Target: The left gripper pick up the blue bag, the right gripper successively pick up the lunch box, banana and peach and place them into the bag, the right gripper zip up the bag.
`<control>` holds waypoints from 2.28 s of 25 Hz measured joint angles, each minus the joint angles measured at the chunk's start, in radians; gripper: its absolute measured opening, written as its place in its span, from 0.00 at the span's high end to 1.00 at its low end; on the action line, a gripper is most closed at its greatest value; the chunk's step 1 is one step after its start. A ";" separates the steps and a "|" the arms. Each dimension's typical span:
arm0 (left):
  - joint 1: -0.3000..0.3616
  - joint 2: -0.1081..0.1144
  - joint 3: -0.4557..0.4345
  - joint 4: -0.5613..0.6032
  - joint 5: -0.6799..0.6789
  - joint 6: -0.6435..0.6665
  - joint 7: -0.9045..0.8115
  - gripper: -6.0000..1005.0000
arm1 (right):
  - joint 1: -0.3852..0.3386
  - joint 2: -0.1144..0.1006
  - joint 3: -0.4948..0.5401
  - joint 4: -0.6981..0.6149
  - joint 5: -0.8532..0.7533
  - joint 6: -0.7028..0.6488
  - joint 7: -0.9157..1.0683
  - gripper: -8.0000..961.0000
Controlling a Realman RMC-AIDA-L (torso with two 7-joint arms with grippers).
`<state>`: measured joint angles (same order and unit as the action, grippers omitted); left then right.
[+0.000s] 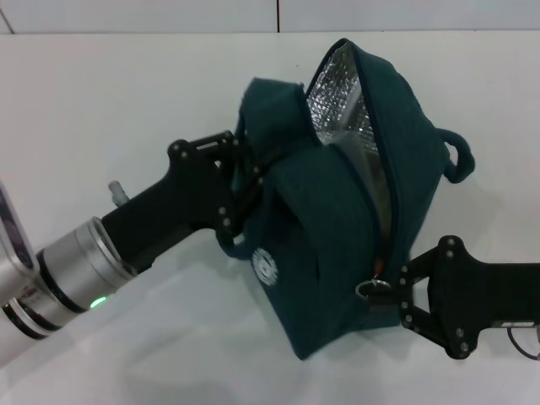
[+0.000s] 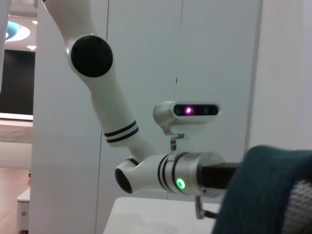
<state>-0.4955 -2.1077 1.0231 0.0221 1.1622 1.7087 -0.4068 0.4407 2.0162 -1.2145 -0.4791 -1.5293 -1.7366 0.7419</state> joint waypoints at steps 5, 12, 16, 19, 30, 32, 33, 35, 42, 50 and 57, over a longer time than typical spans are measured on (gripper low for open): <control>-0.009 0.001 0.000 -0.001 -0.083 -0.031 0.000 0.74 | 0.008 0.003 -0.005 0.003 -0.006 0.020 -0.001 0.96; -0.026 0.004 0.000 0.006 -0.118 -0.096 -0.001 0.66 | 0.010 0.010 -0.005 0.015 0.001 0.082 -0.024 0.96; -0.029 0.003 0.000 0.008 -0.126 -0.104 -0.030 0.57 | 0.021 0.012 -0.032 0.017 0.028 0.100 -0.030 0.96; -0.030 0.008 0.001 0.009 -0.130 -0.102 -0.094 0.48 | 0.025 0.012 -0.046 0.018 0.043 0.116 -0.030 0.96; -0.015 0.012 0.000 0.019 -0.133 -0.072 -0.213 0.18 | 0.033 0.011 -0.042 0.010 0.058 0.123 -0.038 0.96; -0.010 0.014 0.001 0.039 -0.133 -0.072 -0.273 0.17 | 0.037 0.010 -0.040 0.010 0.058 0.123 -0.040 0.96; -0.006 0.014 0.001 0.048 -0.133 -0.072 -0.291 0.17 | 0.038 0.010 -0.040 0.010 0.060 0.123 -0.041 0.96; 0.002 0.014 -0.001 0.065 -0.133 -0.071 -0.331 0.17 | 0.039 0.009 -0.040 0.010 0.066 0.126 -0.046 0.96; 0.029 0.016 -0.001 0.094 -0.133 -0.030 -0.436 0.18 | 0.060 0.007 -0.038 0.016 0.071 0.130 -0.053 0.96; 0.100 0.020 0.002 0.151 -0.132 0.000 -0.469 0.18 | 0.064 0.007 -0.040 0.009 0.077 0.131 -0.054 0.96; 0.218 0.019 0.018 0.160 -0.112 0.139 -0.329 0.18 | 0.066 0.004 -0.051 0.006 0.101 0.125 -0.039 0.95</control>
<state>-0.2780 -2.0889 1.0406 0.1821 1.0503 1.8476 -0.7357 0.5072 2.0202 -1.2652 -0.4732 -1.4288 -1.6117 0.7025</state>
